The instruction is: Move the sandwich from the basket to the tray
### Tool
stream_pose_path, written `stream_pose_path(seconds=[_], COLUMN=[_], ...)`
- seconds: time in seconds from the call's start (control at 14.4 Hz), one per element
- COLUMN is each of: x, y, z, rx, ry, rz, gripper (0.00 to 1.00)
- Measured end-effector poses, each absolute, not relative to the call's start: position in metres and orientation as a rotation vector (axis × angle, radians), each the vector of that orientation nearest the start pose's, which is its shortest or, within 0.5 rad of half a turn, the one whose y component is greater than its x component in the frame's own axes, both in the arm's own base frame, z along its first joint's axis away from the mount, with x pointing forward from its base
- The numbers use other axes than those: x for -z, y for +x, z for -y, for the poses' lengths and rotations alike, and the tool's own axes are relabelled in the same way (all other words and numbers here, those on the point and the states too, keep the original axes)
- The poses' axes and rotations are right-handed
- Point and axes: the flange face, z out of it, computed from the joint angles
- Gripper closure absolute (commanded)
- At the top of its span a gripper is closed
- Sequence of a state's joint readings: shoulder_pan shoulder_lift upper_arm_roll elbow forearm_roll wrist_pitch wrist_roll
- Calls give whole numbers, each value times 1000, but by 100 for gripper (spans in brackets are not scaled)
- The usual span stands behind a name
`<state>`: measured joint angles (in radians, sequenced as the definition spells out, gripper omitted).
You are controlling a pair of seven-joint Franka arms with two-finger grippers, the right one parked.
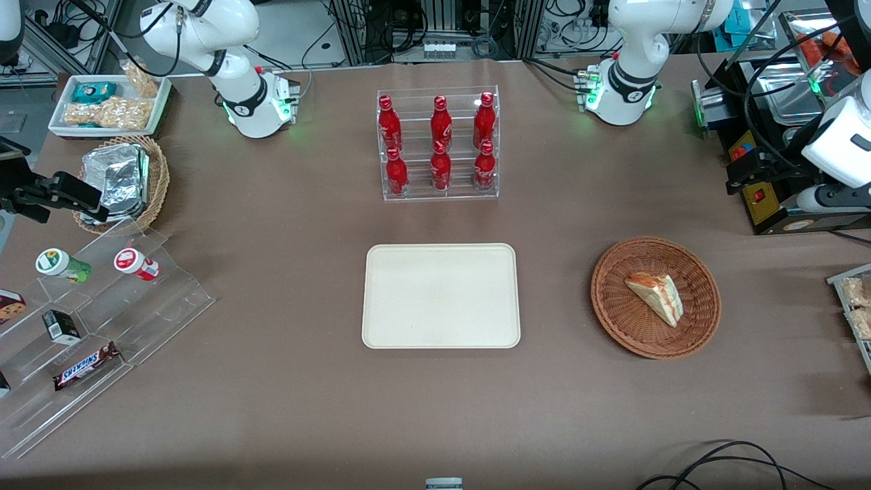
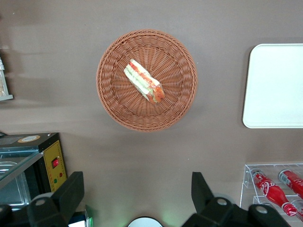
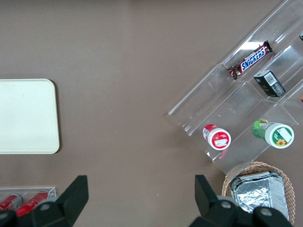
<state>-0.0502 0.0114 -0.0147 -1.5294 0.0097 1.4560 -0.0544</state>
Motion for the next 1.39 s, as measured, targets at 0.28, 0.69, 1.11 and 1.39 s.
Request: stream_pose_path(seconds=[0.28,0.69,1.11,1.39], x=[-627,-619,-533,-436], y=[545,540,562,579], z=[35,35,36,38], rx=[-139,-232,-433,-378], ry=[-3123,-3114,-3085,-3095], rz=[-16,-16,-11,-3], gripper=[0,0,0,0])
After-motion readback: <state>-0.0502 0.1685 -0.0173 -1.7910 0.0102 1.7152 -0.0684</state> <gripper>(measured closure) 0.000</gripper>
